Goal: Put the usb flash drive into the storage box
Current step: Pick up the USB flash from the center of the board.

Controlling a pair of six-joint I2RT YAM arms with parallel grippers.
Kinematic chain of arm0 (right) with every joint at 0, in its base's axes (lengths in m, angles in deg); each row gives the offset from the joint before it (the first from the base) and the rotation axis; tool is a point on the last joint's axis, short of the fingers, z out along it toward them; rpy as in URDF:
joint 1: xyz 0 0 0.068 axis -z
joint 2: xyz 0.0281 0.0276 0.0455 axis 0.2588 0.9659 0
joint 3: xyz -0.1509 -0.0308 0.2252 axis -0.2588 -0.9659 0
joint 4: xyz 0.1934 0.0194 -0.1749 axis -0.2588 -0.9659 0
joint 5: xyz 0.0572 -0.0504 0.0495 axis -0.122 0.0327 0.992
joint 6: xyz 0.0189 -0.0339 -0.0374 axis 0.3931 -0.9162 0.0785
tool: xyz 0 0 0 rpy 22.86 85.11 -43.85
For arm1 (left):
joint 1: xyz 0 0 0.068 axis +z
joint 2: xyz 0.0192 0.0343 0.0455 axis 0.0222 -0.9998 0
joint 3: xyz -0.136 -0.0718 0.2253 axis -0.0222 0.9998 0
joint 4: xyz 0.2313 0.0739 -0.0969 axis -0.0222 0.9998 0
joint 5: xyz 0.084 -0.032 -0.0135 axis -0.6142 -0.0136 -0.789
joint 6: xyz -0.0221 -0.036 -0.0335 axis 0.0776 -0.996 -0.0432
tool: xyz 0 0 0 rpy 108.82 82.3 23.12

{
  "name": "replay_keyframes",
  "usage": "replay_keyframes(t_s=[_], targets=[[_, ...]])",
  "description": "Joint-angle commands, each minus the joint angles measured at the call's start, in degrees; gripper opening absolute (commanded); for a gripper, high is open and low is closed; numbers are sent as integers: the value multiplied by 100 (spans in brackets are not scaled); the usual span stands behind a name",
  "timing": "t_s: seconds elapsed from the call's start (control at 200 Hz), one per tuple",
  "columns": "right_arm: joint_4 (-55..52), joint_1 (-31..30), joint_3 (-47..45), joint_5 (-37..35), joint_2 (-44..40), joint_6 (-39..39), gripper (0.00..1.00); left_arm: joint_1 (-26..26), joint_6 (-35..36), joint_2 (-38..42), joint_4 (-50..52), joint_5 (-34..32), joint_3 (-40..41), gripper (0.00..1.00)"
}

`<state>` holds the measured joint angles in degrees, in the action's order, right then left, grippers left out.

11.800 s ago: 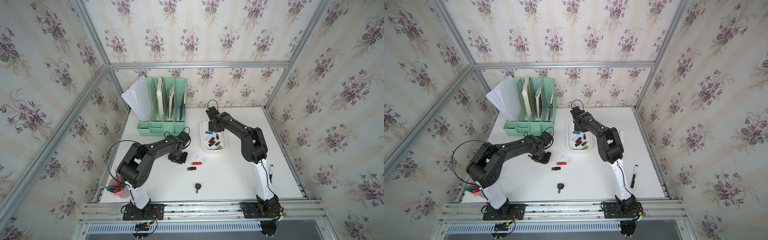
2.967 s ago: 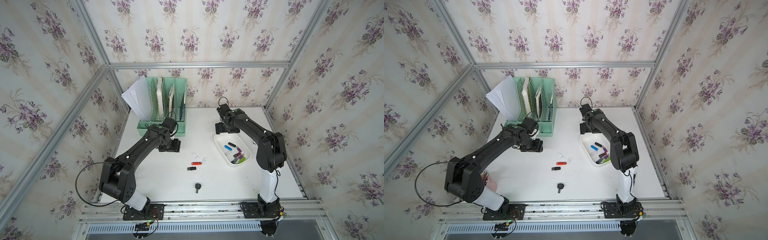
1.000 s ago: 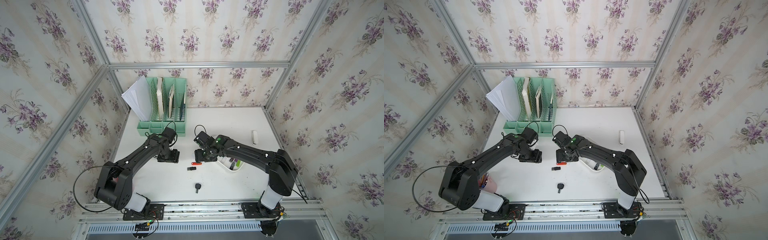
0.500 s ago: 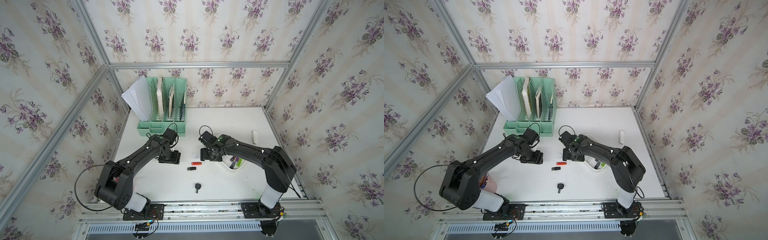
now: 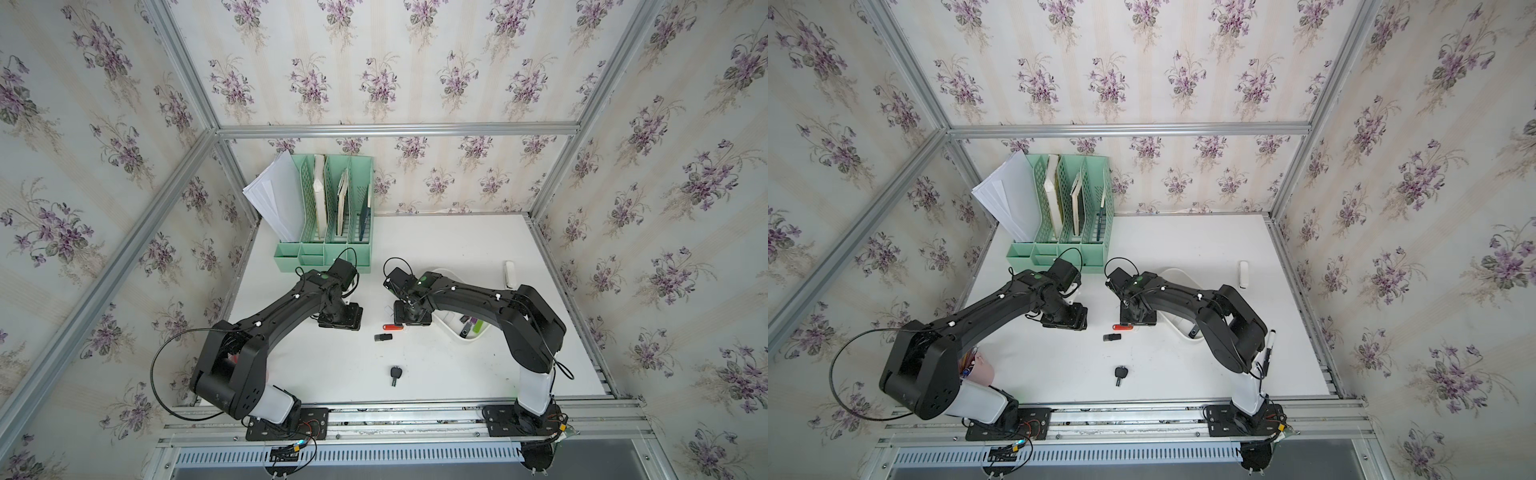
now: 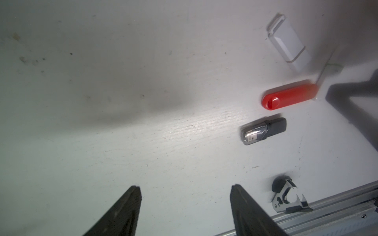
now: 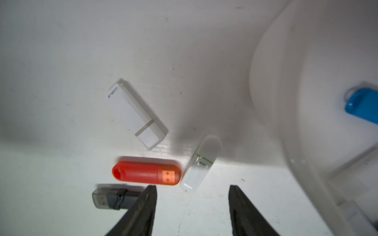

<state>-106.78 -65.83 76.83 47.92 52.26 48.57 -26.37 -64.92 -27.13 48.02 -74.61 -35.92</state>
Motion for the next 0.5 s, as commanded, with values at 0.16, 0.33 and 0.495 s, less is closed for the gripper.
replay_keyframes(t_s=[0.16, 0.33, 0.495], targets=[[-102, -24, 46, -444, 174, 119, 58, -9, -4, 27, -21, 7, 19, 74], [-52, -17, -1, -419, 254, 87, 56, -64, -15, 4, -51, 25, 25, 74], [-7, -21, -18, -303, 314, 60, 52, -221, 142, -67, -43, 41, -2, 73]])
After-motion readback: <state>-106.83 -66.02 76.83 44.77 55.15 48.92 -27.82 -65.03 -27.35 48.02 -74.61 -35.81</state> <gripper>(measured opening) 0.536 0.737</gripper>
